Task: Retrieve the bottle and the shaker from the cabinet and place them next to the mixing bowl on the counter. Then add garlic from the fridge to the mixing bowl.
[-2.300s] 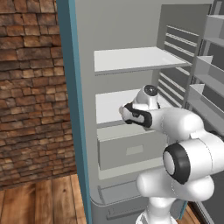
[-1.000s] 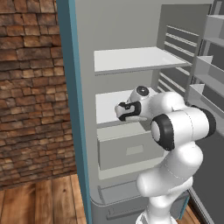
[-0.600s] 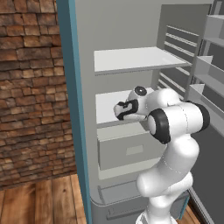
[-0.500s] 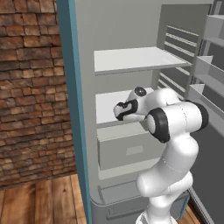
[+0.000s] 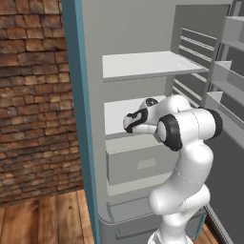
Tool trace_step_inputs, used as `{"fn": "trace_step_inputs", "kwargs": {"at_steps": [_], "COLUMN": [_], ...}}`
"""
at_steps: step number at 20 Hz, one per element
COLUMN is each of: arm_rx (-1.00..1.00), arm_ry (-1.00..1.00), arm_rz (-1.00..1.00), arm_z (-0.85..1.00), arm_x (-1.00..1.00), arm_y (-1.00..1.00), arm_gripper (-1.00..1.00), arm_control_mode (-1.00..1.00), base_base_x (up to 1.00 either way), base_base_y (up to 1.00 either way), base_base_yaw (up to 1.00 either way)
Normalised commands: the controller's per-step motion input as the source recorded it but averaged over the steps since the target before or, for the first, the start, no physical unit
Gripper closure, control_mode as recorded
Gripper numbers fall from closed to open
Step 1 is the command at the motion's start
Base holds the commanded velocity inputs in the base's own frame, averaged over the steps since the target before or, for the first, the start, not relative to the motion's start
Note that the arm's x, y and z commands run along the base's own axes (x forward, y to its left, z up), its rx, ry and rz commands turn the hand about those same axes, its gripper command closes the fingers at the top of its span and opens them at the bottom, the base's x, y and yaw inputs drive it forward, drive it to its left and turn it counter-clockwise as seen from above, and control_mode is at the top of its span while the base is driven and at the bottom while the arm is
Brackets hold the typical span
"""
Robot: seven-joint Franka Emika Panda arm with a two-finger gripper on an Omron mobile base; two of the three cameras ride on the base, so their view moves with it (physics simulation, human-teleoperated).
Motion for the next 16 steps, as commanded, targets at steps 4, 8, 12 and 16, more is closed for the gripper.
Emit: {"fn": "trace_step_inputs", "kwargs": {"at_steps": [4, 8, 12, 16], "arm_rx": [0.0, 0.0, 0.0, 0.0], "arm_ry": [0.0, 0.0, 0.0, 0.01], "arm_rz": [0.01, 0.0, 0.0, 0.0], "arm_z": [-0.17, -0.03, -0.06, -0.08], "arm_x": [0.09, 0.14, 0.08, 0.01], "arm_y": [0.0, 0.0, 0.0, 0.0], "arm_gripper": [-1.0, -1.0, -1.0, -1.0], "arm_control_mode": [-1.0, -1.0, -1.0, -1.0], "base_base_x": [0.0, 0.0, 0.0, 0.0], "base_base_y": [0.0, 0.0, 0.0, 0.0], "base_base_yaw": [0.0, 0.0, 0.0, 0.0]}}
